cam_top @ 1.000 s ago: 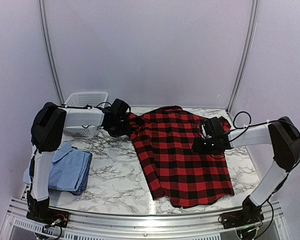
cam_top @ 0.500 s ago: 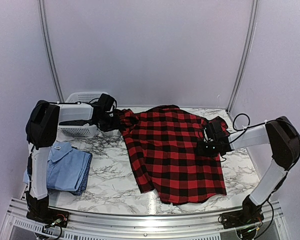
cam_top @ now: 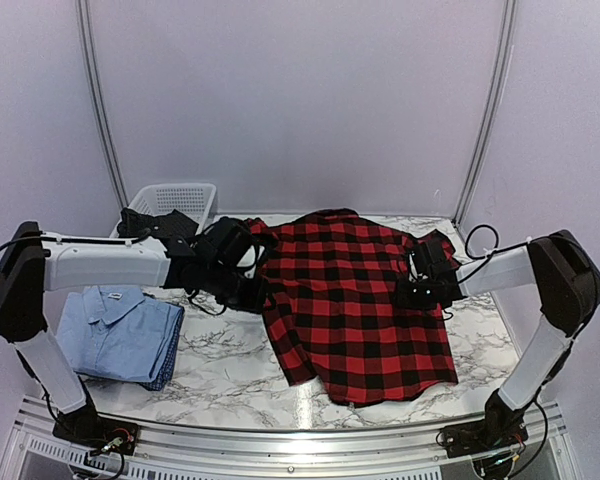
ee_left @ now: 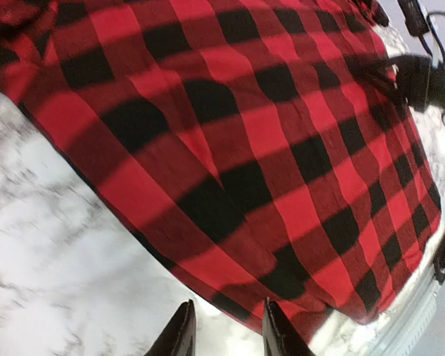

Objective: Fold and stack the long sleeve shirts
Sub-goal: Smooth out the flattened shirt at the center of the board.

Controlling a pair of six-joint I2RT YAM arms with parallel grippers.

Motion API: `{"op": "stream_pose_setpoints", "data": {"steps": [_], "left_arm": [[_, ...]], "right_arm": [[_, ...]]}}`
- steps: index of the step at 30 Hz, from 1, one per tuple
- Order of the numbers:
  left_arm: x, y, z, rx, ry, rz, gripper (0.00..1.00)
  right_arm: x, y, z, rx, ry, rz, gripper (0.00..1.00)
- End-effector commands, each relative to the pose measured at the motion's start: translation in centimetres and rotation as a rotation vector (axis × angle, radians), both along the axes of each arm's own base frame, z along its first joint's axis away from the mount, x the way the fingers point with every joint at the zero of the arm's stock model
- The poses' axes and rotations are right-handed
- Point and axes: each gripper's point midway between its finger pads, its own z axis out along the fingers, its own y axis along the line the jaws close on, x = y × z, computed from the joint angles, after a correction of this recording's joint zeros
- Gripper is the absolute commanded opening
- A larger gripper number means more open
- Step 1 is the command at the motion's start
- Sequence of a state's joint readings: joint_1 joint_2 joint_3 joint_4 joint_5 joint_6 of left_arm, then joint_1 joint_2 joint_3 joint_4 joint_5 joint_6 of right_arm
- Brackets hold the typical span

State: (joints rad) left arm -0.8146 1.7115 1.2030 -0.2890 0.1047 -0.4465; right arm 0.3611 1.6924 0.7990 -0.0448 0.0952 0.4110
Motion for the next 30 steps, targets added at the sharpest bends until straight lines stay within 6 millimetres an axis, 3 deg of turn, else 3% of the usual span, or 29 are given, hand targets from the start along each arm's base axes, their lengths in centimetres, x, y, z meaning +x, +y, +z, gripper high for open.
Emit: {"op": "stream_pose_setpoints", "data": {"steps": [1, 5, 15, 22, 30], "left_arm": [[-5.3, -2.1, -2.6, 0.024, 0.065, -0.115, 0.25], [-8.0, -4.3, -3.3, 0.013, 0.069, -0.187, 0.19], [-11.2, -7.2, -6.6, 0.007, 0.139, -0.27, 0.09], [-13.2, -6.5, -9.3, 0.046, 0.196, -0.286, 0.06], [-15.4, -1.7, -10.5, 0.121, 0.236, -0.244, 0.05]], "right_arm": [[-0.5, -0.8, -1.9, -0.031, 0.068, -0.004, 0.49], [-0.2, -0.7, -1.9, -0.03, 0.07, -0.003, 0.49], [0.4, -0.6, -2.0, -0.027, 0.071, -0.014, 0.49], [0.2, -1.0, -2.4, -0.035, 0.081, -0.025, 0.49], [0.0, -2.1, -2.1, -0.037, 0.075, -0.048, 0.49]]}}
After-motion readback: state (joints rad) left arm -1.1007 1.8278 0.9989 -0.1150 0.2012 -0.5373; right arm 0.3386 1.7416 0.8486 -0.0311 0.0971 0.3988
